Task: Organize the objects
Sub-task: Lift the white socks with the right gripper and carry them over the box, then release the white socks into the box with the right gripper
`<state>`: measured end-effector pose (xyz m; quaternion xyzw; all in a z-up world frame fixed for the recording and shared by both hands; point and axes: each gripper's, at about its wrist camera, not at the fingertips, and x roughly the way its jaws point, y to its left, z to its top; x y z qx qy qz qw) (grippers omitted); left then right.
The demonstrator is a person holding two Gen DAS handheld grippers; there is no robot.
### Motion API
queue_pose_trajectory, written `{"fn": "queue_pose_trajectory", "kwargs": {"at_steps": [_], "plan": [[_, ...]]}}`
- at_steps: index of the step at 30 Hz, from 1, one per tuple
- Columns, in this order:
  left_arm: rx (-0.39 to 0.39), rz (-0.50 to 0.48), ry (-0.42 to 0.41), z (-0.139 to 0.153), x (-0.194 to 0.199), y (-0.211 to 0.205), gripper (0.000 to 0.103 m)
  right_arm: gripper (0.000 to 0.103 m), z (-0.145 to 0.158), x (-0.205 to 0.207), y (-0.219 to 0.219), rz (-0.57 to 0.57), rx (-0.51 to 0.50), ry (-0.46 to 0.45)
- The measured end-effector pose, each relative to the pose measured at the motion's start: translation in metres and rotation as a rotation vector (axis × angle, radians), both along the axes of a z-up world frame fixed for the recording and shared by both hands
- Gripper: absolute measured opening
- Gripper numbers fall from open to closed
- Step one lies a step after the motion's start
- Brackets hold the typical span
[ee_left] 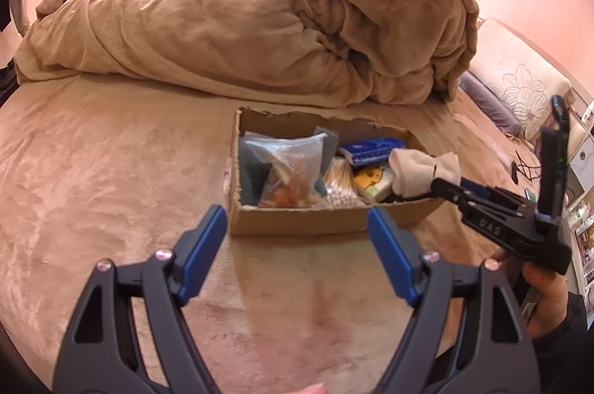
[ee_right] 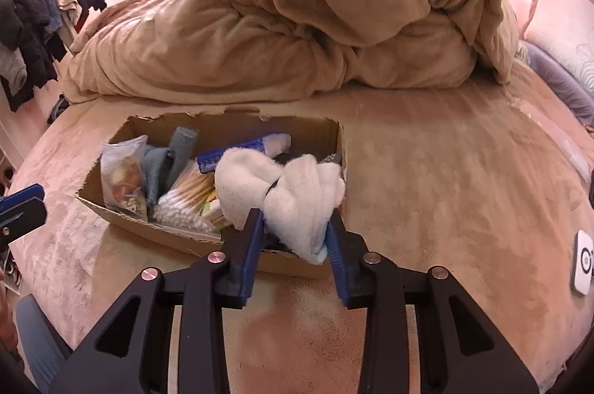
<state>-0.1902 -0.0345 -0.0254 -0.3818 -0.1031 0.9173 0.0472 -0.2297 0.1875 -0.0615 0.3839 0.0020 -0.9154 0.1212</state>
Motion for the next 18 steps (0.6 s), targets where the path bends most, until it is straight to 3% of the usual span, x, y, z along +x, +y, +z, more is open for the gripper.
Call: {"fn": "queue_pose_trajectory", "kwargs": {"at_steps": [5, 10, 18], "plan": [[0.000, -0.004, 0.002, 0.000, 0.000, 0.001, 0.080, 0.058, 0.016, 0.008, 0.008, 0.004, -0.021, 0.054], [-0.004, -0.003, 0.000, -0.001, 0.000, 0.001, 0.080, 0.059, 0.019, -0.005, 0.023, -0.047, -0.073, 0.051], [-0.010, 0.002, -0.025, -0.010, -0.009, 0.000, 0.080, 0.059, -0.009, -0.024, 0.032, -0.117, -0.095, -0.030]]}}
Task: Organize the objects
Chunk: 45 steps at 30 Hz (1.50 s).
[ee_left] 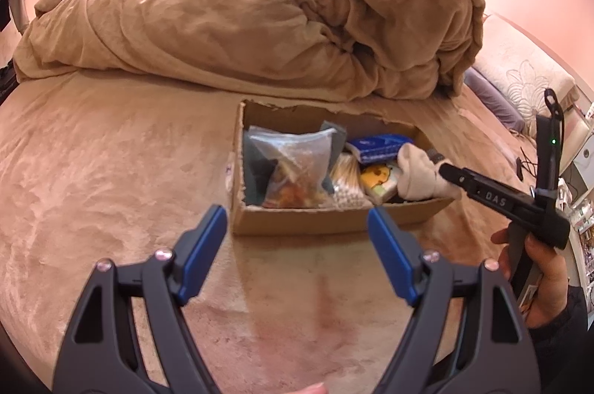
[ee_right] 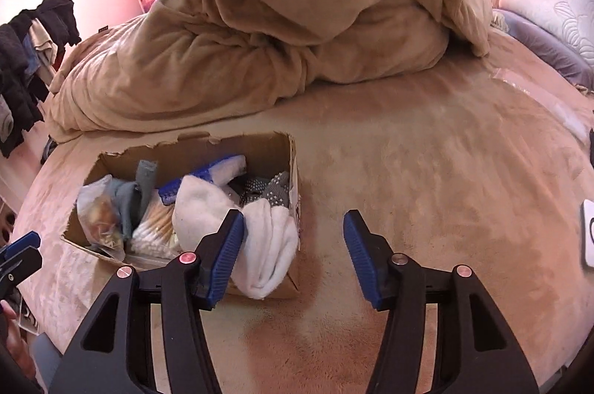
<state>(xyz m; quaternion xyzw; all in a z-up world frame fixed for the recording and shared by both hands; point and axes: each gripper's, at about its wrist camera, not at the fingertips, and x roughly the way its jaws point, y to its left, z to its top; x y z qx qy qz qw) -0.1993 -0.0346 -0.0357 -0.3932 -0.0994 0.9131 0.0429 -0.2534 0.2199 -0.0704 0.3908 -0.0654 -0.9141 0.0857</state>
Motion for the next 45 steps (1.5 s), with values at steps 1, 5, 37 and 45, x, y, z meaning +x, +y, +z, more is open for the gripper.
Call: {"fn": "queue_pose_trajectory", "kwargs": {"at_steps": [1, 5, 37, 45], "plan": [[0.000, -0.002, -0.004, -0.001, -0.001, 0.001, 0.080, 0.059, -0.002, 0.000, -0.002, 0.004, 0.006, -0.002], [-0.005, -0.002, -0.013, -0.003, 0.000, 0.002, 0.080, 0.059, -0.015, -0.004, -0.010, 0.011, 0.044, -0.027], [-0.060, 0.053, 0.053, 0.046, 0.100, 0.010, 0.094, 0.067, 0.069, 0.129, -0.034, 0.070, 0.063, 0.088], [-0.074, 0.062, 0.056, 0.039, 0.133, 0.016, 0.096, 0.068, 0.073, 0.171, -0.047, 0.088, 0.084, 0.103]]}}
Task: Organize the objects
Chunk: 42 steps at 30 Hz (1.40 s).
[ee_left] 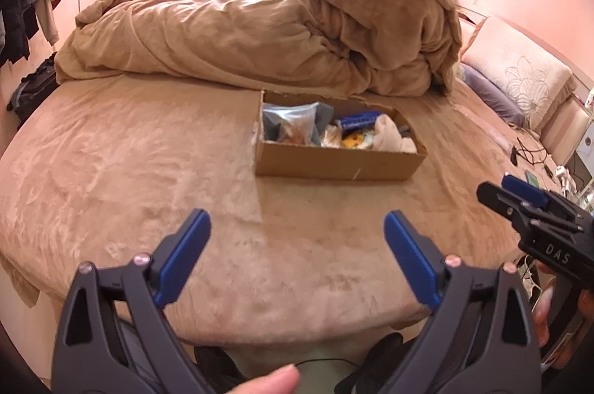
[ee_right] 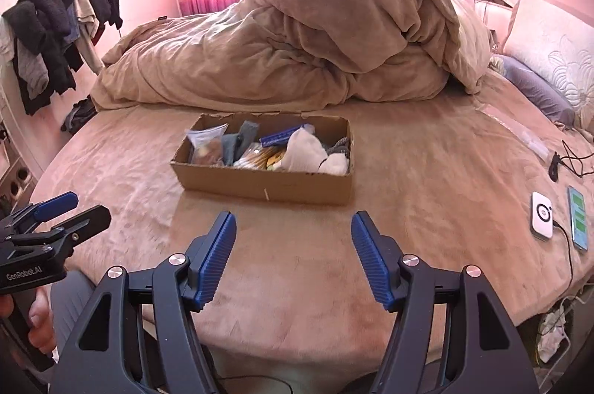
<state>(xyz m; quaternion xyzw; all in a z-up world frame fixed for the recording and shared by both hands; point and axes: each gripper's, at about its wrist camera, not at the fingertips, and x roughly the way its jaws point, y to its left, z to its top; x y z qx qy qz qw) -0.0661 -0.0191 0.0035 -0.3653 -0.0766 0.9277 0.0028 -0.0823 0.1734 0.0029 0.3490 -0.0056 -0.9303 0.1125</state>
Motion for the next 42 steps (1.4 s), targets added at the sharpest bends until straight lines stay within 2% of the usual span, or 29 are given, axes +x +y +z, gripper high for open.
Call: {"fn": "queue_pose_trajectory", "kwargs": {"at_steps": [15, 22, 42], "plan": [[-0.042, -0.027, 0.039, -0.015, 0.043, 0.023, 0.099, 0.068, -0.017, 0.052, -0.002, 0.007, -0.016, 0.043], [-0.046, -0.020, 0.051, -0.013, 0.046, 0.026, 0.102, 0.068, -0.017, 0.056, -0.001, 0.002, -0.016, 0.049], [-0.043, -0.043, 0.055, -0.012, 0.044, 0.027, 0.103, 0.068, -0.022, 0.054, 0.001, -0.001, -0.024, 0.035]]}}
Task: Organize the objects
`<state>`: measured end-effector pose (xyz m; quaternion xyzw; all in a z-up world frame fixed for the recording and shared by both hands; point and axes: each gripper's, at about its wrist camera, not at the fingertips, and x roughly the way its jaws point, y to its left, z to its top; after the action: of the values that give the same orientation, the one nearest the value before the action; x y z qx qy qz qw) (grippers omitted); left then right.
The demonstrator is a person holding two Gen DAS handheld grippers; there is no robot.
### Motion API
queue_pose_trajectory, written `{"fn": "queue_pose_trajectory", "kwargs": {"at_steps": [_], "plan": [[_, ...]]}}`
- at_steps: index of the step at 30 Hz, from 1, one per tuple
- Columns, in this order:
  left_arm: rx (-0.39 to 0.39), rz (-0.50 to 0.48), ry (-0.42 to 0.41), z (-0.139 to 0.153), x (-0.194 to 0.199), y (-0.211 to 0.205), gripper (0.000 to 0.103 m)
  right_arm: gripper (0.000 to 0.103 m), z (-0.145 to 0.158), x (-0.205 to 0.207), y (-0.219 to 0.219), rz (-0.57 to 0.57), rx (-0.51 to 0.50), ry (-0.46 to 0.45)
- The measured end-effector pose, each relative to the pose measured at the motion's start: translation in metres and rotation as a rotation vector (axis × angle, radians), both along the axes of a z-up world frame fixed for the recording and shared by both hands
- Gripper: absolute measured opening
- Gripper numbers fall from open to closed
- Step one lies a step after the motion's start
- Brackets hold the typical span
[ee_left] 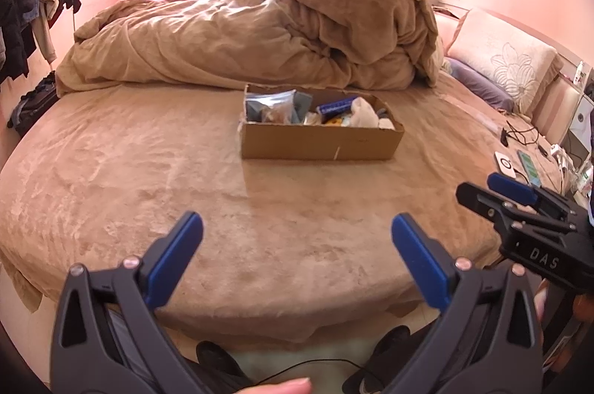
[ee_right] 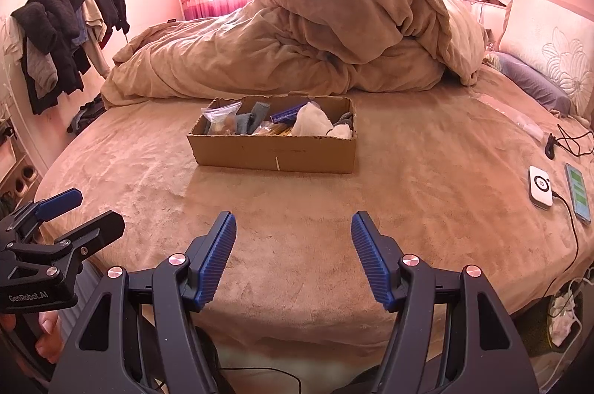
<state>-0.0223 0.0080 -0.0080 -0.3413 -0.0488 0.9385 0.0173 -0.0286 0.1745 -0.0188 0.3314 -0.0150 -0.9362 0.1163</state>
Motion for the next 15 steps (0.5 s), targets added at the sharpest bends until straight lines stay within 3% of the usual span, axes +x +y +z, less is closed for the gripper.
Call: {"fn": "queue_pose_trajectory", "kwargs": {"at_steps": [15], "plan": [[0.020, 0.009, 0.000, -0.0016, -0.0004, -0.0070, 0.103, 0.068, -0.0001, -0.0006, -0.0012, -0.002, 0.008, -0.002]]}}
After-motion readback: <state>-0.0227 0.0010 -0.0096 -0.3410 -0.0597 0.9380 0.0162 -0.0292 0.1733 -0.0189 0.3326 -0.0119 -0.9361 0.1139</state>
